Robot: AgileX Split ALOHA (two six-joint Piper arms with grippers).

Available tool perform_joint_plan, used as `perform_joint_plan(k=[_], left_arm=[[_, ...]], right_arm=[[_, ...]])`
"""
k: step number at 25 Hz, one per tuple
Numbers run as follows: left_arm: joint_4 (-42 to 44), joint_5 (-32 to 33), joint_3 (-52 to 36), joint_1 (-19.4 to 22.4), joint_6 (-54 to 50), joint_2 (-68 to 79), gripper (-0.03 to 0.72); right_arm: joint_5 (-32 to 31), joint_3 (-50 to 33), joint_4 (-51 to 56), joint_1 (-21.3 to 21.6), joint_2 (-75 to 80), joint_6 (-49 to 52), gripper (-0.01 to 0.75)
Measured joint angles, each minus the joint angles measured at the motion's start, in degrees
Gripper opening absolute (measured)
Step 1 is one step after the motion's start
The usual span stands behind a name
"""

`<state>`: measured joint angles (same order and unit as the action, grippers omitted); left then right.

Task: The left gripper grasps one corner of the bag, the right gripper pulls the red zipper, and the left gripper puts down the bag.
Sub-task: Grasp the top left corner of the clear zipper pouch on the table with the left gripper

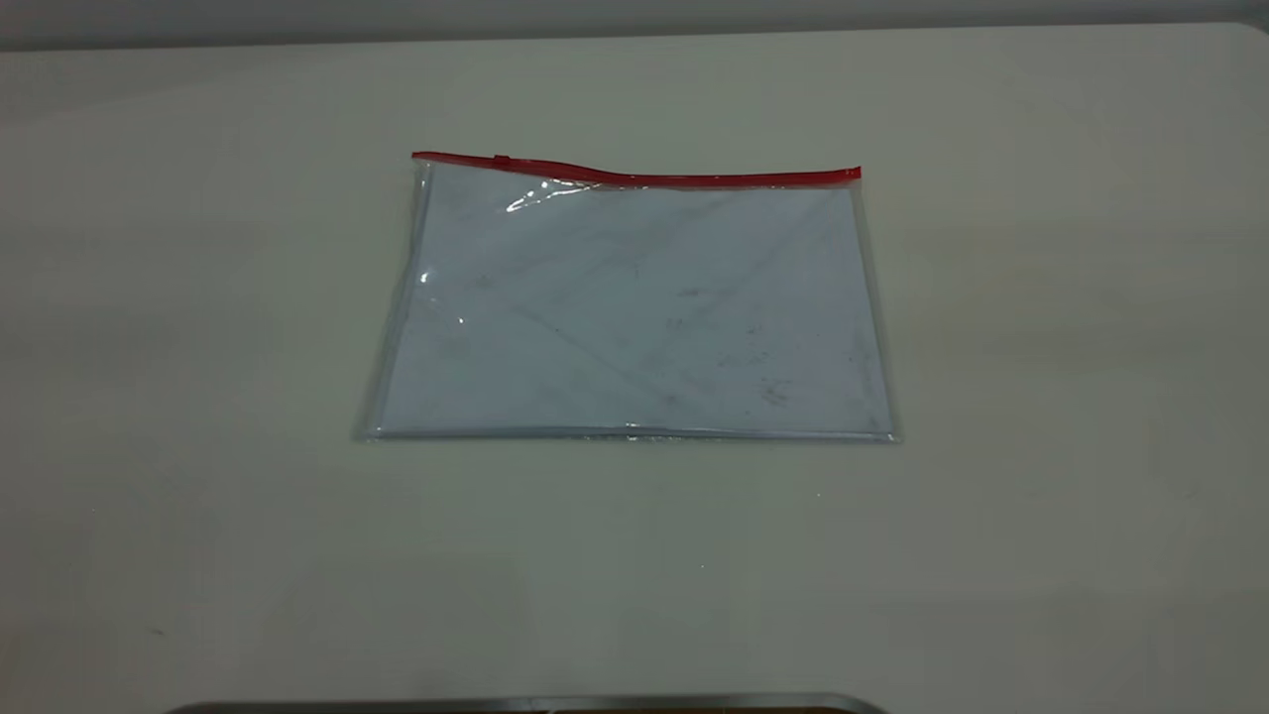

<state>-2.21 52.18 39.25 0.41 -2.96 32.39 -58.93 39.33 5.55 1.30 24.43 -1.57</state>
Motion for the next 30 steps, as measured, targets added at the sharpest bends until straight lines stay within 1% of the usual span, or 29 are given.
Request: perform_joint_plan(k=[3,6,9,12,17,19,22,24,28,30], left_arm=[[-1.7,-5.3,2.0,0.0,0.0,10.2,0.585],[-6.5,-12.9,3.2,0.0,0.9,20.8,0.585],[-11.6,-21.1,4.6,0.0,5.4,31.5,0.585],[-15.6,-25.2,7.8,0.0,11.0,41.4,0.585],[-23.4,-26.0,17.3,0.0,21.0,58.3,0.585],[-25.9,-25.2,22.7,0.0,24.8,65.7,0.585],[-28.4,-21.8,29.6,0.0,29.9,74.2,0.585],[-29.6,-20.4,34.3,0.0,33.4,79.4,0.585],[-30.7,-19.7,40.2,0.0,39.6,88.0,0.585],[-32.6,-19.7,42.1,0.0,42.4,90.9,0.585]], right_arm=[[1.5,1.2,0.2,0.0,8.2,-0.4,0.578],[4.0,1.4,1.2,0.0,14.8,-0.6,0.578],[4.8,1.4,2.8,0.0,20.0,-1.6,0.578],[5.7,1.4,3.0,0.0,23.5,-2.5,0.578],[12.6,2.0,4.0,0.0,30.0,-2.6,0.578],[14.2,3.4,4.2,0.0,33.9,-3.0,0.578],[16.0,6.0,4.3,0.0,39.7,-4.2,0.578],[18.6,7.4,4.4,0.0,43.1,-5.6,0.578],[23.4,8.6,4.5,0.0,49.4,-8.0,0.578],[25.2,8.8,4.5,0.0,52.1,-8.4,0.578]])
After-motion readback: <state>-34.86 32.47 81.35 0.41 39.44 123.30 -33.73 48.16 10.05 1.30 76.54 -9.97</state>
